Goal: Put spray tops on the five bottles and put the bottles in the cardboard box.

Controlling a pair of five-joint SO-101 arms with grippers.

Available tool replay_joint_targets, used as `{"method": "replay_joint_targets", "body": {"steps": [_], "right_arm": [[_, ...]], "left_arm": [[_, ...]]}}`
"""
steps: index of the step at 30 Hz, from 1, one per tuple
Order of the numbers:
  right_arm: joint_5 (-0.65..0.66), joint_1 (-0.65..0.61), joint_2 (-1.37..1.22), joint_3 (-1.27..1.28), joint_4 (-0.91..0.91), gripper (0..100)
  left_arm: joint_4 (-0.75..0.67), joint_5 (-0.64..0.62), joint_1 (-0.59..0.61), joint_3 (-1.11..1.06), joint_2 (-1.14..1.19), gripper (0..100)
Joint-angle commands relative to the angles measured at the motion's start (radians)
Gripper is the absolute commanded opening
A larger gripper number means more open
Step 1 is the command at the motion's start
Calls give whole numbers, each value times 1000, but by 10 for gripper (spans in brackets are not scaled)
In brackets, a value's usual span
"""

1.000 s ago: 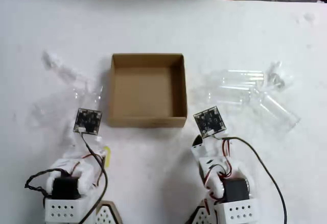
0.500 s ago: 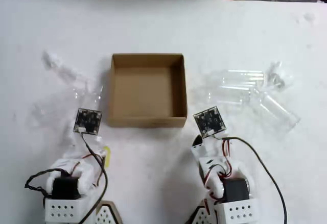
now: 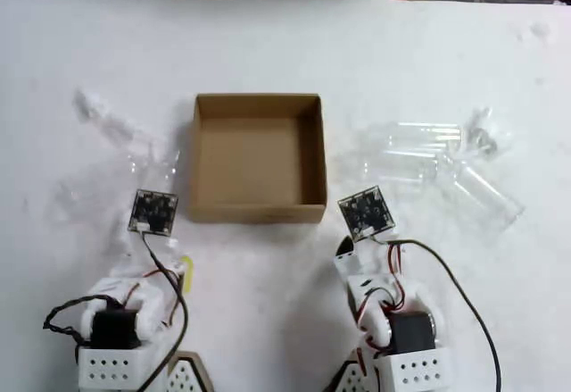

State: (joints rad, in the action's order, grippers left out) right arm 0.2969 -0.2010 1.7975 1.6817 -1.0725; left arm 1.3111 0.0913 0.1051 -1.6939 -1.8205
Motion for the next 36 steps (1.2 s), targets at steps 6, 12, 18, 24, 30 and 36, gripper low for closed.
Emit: {"method": "replay_joint_targets", "body": {"steps": [6, 12, 18, 24, 30, 36], "right_arm": [[12, 8, -4, 9, -7, 15], [12, 8, -4, 9, -7, 15], [12, 8, -4, 9, -7, 15], [12, 2, -4, 9, -7, 15], [12, 2, -4, 9, -7, 15], [8, 4, 2, 9, 54, 15]], "left_arm": [[-23, -5, 7, 2, -7, 147], [-23, -5, 7, 2, -7, 147], [-23, -5, 7, 2, -7, 147], [-23, -5, 7, 2, -7, 147], [-23, -5, 7, 2, -7, 147], [-23, -5, 7, 2, -7, 147]]}}
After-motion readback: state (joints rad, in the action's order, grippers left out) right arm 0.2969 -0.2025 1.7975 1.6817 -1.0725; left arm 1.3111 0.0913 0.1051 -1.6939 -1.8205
